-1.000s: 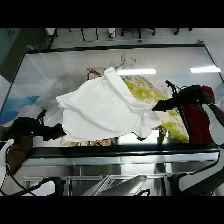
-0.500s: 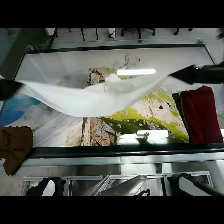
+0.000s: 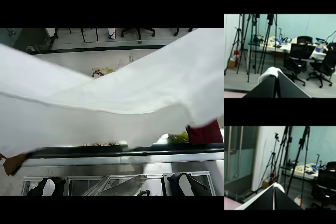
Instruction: Fold the shirts.
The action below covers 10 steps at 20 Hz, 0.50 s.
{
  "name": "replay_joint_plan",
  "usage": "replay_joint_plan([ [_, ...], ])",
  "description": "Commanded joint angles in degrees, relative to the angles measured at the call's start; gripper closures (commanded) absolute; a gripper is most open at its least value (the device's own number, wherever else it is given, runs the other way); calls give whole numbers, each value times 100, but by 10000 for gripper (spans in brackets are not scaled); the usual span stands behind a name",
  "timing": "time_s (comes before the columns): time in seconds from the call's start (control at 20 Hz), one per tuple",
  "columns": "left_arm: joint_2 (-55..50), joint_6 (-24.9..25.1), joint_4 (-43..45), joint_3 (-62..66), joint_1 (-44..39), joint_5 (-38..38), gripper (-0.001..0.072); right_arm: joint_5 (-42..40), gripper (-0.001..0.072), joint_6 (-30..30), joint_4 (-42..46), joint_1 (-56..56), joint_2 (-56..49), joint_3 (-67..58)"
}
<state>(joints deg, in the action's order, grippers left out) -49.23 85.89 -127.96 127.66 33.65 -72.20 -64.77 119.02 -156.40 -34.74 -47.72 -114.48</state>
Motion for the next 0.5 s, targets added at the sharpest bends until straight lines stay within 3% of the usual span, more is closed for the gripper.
replay_joint_plan([
  [0.0,-417,-149,17,-527,90,-466,694,11,689,-511,72,-166,-378,-184],
  [0.1,-533,282,-310,-1781,17,-415,694,-190,689,-496,-129,181,-876,109],
  [0.2,-820,824,-243,-2975,-616,-70,694,-55,688,-337,173,1119,-1419,664],
  [0.3,-1320,1182,179,-3836,-1370,557,694,529,689,-358,1252,2138,-2035,1355],
  [0.45,-2529,1215,1467,-4481,-2133,1423,694,1720,689,-1305,3147,2861,-3147,2162],
])
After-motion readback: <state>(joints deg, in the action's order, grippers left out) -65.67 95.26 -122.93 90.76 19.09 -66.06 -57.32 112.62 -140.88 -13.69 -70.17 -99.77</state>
